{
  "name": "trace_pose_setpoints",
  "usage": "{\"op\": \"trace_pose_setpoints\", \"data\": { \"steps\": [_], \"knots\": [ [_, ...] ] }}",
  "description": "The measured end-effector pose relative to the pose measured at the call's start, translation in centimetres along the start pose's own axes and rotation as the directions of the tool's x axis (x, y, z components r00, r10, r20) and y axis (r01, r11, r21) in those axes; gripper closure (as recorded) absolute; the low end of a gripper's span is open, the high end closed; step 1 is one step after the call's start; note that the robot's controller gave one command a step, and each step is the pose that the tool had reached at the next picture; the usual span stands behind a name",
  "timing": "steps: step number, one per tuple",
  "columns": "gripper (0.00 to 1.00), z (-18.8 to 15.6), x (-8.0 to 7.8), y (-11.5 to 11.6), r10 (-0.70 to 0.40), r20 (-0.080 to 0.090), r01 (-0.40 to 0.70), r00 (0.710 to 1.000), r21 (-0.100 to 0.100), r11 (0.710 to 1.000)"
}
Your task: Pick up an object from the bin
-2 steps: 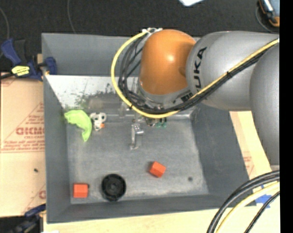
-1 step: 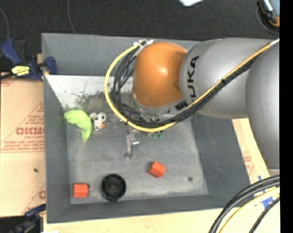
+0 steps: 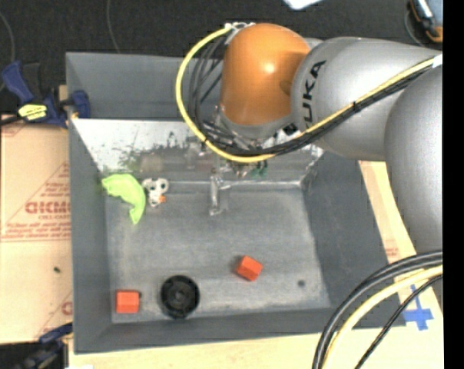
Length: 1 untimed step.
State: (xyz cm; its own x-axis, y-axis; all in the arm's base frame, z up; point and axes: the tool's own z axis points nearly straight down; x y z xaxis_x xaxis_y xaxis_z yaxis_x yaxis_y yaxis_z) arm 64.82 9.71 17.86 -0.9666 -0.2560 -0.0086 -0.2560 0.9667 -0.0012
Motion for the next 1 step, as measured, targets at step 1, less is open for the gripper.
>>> {"op": "trace_pose_setpoints", "data": {
  "steps": [1],
  "knots": [
    [0.0, 3.39, 6.95, 3.34, -0.115, 0.0, 0.115, 0.993, 0.0, 0.993]
  ]
}}
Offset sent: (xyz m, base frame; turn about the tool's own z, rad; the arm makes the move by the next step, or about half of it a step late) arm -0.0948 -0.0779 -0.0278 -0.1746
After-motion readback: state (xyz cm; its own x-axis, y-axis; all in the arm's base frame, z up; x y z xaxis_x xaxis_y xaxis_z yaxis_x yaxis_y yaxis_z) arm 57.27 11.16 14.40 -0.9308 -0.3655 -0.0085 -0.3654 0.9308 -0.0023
